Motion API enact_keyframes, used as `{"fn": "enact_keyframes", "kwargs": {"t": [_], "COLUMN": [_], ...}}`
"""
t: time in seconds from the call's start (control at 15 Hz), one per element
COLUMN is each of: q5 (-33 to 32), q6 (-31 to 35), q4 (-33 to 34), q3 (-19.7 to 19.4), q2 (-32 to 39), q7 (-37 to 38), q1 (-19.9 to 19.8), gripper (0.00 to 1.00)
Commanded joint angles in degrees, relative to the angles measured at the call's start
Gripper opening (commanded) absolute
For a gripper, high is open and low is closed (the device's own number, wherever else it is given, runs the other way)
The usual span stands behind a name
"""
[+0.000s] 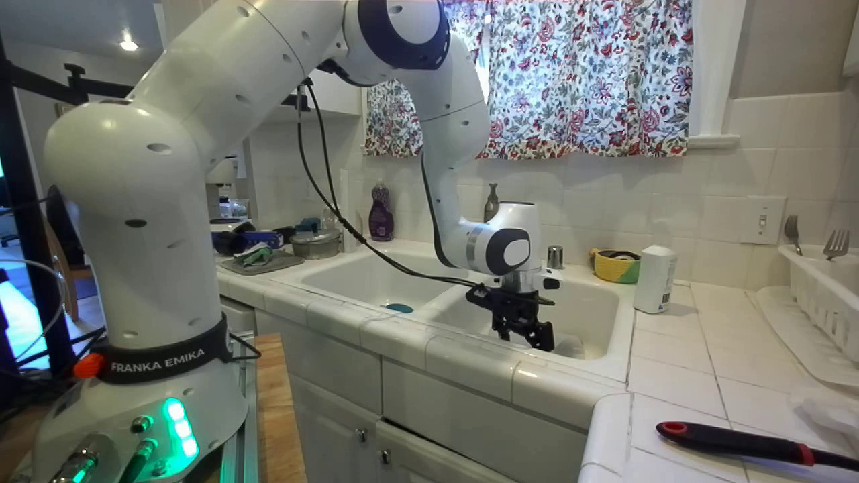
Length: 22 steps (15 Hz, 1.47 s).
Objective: Pick up the jar from the sink and put it on the right side of the sink
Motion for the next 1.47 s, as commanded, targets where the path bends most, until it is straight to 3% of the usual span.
{"fn": "enact_keyframes", "kwargs": {"t": [0.0,0.73,1.4], "q5": [1.2,1.4,1.6], "q6": [0.0,0.8,2.6], "q4": [0.0,0.6,2.1], "q3": [-0.5,-0.7,0.0], "q2": [0.0,0.9,3.3], "q7": [-0.9,-0.8,-3.3], "q1": [0.6,0.2,-2.5], "gripper": [1.00,1.00,1.00]}}
